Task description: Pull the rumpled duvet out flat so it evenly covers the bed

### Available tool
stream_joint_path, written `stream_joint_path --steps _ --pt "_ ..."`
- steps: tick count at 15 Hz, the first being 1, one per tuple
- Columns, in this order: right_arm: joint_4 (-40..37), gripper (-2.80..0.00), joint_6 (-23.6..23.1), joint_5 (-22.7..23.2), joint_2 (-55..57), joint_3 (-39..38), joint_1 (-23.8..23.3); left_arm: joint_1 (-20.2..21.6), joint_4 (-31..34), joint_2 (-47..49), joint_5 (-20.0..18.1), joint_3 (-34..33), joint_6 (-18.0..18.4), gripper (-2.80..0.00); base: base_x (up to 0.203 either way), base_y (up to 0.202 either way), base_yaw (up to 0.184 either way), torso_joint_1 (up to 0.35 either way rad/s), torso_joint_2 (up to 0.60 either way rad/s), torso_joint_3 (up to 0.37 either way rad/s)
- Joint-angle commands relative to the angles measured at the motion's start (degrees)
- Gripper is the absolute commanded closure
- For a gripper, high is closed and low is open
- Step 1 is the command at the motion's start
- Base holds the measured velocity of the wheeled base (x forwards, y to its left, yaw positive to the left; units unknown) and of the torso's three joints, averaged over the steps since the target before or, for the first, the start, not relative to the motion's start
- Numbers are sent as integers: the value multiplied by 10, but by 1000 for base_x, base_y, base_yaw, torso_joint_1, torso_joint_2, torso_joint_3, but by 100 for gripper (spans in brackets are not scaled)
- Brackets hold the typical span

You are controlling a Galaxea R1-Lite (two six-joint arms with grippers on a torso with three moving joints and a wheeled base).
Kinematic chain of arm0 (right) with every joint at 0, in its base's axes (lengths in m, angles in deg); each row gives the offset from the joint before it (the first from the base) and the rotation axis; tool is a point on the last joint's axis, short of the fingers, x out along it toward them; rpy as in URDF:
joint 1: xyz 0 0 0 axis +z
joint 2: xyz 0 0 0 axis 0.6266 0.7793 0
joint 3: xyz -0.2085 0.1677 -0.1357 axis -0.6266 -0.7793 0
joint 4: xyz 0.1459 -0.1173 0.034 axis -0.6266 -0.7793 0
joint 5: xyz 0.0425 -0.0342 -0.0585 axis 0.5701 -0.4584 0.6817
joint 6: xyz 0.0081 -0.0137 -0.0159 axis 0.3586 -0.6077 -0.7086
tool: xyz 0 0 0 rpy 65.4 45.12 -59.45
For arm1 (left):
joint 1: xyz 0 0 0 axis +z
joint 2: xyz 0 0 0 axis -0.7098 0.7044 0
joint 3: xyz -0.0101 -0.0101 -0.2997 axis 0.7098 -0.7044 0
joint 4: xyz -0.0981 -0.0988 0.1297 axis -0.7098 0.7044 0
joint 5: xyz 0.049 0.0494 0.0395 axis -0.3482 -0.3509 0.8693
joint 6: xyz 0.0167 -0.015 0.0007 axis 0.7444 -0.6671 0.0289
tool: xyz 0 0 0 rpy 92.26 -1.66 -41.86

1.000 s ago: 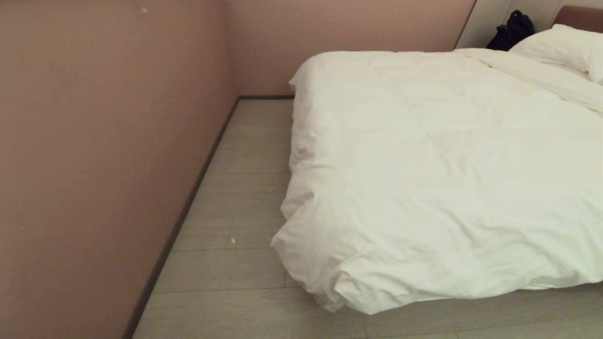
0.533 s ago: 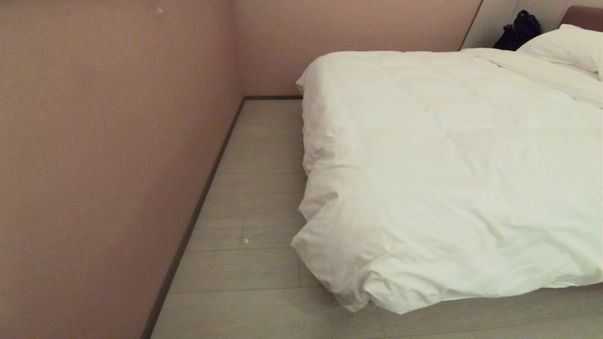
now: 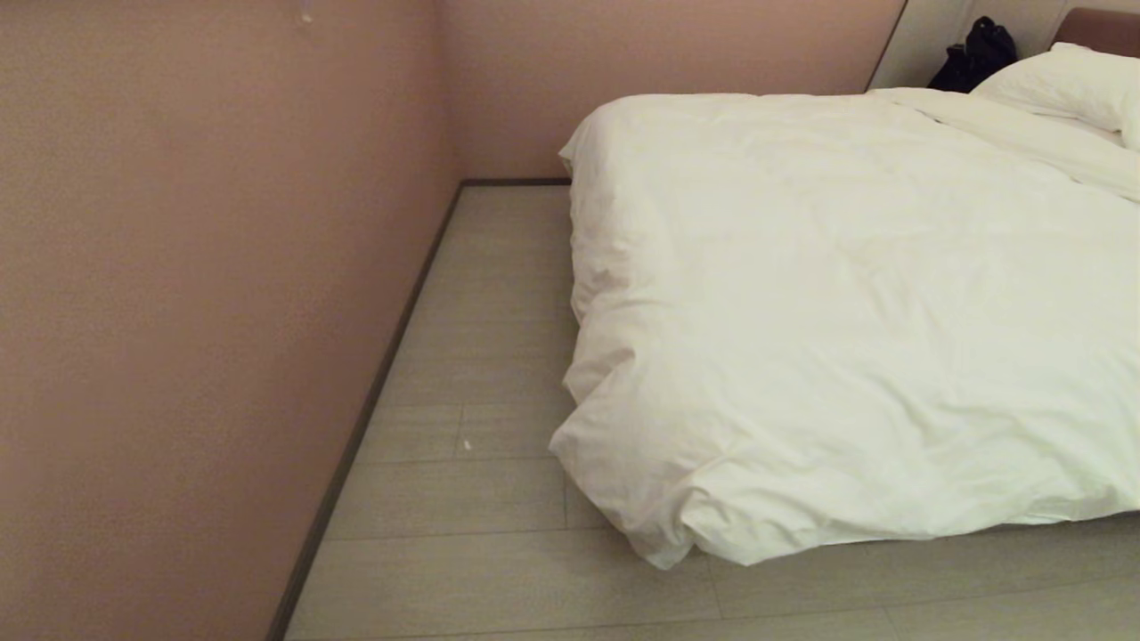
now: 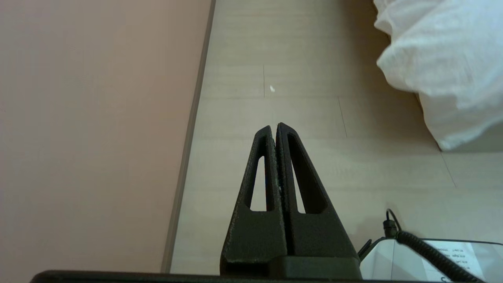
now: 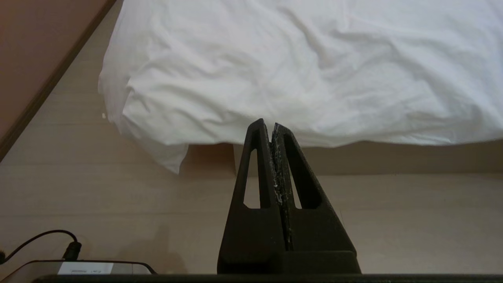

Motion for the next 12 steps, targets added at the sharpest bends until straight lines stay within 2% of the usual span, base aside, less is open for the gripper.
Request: stream_joint_path --steps 1,4,12 --pt "0 0 0 0 0 0 0 0 1 0 0 0 -1 0 -198 0 -1 2 6 7" --pt "0 0 0 0 0 0 0 0 1 0 0 0 -3 0 -142 0 1 -1 1 4" --pt "0 0 0 0 0 0 0 0 1 0 1 1 -4 0 0 0 0 0 0 0"
